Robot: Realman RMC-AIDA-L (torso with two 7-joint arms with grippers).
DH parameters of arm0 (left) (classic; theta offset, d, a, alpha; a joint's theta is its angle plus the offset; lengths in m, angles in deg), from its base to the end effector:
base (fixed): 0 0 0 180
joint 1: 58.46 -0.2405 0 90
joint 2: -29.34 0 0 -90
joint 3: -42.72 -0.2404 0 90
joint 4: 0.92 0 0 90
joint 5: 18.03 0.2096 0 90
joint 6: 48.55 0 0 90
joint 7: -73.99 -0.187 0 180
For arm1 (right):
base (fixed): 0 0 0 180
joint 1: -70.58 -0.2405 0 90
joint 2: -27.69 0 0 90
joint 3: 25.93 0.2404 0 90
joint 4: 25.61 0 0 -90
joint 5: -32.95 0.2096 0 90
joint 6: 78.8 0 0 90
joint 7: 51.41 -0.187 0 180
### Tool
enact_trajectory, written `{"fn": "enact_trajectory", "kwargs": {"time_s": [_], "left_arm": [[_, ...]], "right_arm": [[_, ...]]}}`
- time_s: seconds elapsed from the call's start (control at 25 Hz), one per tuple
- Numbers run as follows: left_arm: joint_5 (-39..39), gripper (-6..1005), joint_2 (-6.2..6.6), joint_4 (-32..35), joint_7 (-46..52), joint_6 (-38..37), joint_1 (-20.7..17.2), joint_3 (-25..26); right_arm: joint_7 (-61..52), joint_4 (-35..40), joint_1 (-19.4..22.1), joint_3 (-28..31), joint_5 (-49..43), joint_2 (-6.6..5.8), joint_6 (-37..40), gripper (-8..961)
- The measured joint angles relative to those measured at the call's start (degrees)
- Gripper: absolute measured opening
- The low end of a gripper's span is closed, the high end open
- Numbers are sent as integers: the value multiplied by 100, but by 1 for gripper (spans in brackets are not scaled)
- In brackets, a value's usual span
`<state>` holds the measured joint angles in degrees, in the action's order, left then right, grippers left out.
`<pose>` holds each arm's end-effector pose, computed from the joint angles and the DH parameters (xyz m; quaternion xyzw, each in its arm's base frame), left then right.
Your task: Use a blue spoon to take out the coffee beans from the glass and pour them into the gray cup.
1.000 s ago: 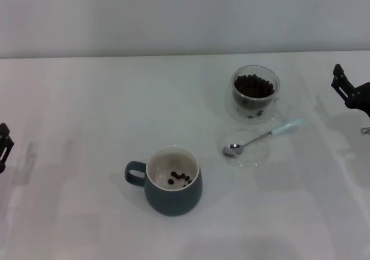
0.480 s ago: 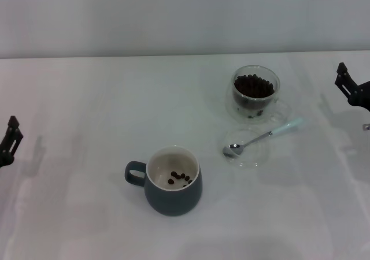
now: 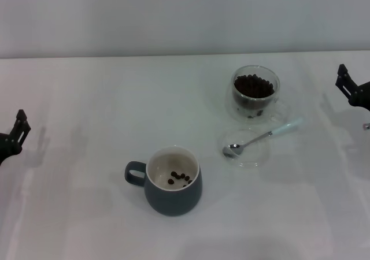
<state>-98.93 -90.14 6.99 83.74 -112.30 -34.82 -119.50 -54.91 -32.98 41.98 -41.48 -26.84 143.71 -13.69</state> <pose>-0.3426 0.3443 -0.0296 -0.6900 -0.3044 -0.2612 0.6025 0.3527 0.3677 0.0108 -0.6805 0.2514 0.2192 0.6525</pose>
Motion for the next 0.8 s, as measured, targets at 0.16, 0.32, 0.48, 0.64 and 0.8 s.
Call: {"fn": "enact_trajectory", "kwargs": {"time_s": [0.16,0.32,0.48,0.64,0.8], "left_arm": [[-25,763,10,0,-1,0,18,-2],[-21,762,17,0,17,-79,8,-3],[-17,761,22,0,13,-295,-68,-3],[-18,761,22,-5,32,-336,-94,4],[-12,761,5,6,28,-407,-89,6]], "right_arm": [[2,0,36,-1,3,0,29,874],[-1,0,32,-1,3,0,21,874],[0,-5,12,-2,3,13,51,874],[-31,-29,25,-2,2,10,63,874],[-33,-64,33,-1,-17,13,67,874]]}}
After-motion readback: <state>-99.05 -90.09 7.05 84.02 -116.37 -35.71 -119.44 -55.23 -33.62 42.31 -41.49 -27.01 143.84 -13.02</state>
